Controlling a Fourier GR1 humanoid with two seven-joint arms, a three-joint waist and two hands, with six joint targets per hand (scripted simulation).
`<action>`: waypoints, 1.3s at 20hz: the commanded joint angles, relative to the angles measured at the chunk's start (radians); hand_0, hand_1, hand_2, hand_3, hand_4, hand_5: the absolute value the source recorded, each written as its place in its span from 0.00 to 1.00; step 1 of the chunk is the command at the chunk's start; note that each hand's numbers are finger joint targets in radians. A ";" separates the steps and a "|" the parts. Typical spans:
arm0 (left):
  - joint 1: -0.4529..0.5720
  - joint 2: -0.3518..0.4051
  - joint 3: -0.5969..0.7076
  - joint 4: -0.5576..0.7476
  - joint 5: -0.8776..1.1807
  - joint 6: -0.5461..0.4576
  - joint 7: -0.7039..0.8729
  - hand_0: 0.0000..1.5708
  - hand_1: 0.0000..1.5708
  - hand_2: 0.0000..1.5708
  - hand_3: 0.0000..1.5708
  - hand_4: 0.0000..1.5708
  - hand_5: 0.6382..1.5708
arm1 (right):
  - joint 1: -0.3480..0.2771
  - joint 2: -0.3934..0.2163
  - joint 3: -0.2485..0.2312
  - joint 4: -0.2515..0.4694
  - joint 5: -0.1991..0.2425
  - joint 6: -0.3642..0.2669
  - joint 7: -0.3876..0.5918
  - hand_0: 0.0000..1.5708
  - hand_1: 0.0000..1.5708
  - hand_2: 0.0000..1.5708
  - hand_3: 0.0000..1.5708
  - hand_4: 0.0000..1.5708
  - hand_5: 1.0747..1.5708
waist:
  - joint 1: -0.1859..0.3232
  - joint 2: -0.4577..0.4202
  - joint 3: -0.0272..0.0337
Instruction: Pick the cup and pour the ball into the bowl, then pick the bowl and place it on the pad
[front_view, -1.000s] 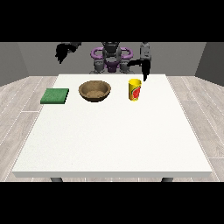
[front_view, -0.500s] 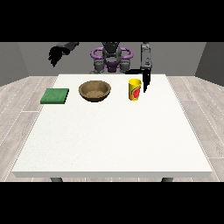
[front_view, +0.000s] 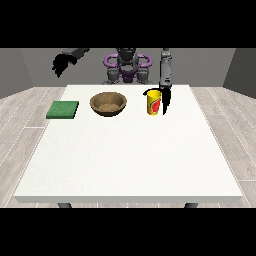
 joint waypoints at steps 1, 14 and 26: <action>-0.030 0.034 0.044 0.128 -0.002 0.015 -0.131 0.44 0.44 0.41 0.00 0.64 0.98 | -0.016 -0.017 -0.018 -0.044 -0.047 0.016 0.033 0.00 0.00 0.00 0.00 0.43 1.00 | -0.045 0.052 -0.0006; -0.069 0.011 -0.081 0.172 -0.222 0.334 -0.010 0.81 0.81 1.00 1.00 0.89 0.85 | -0.029 -0.150 -0.118 0.075 -0.157 0.098 0.151 0.00 0.00 0.00 0.19 0.40 0.99 | -0.026 -0.112 0.0007; -0.318 0.065 -0.480 0.316 -0.846 0.627 0.533 0.87 0.87 1.00 1.00 0.92 0.97 | -0.056 -0.153 -0.126 0.292 -0.136 0.156 0.068 0.00 0.00 0.00 0.05 0.43 0.98 | -0.026 -0.218 0.0076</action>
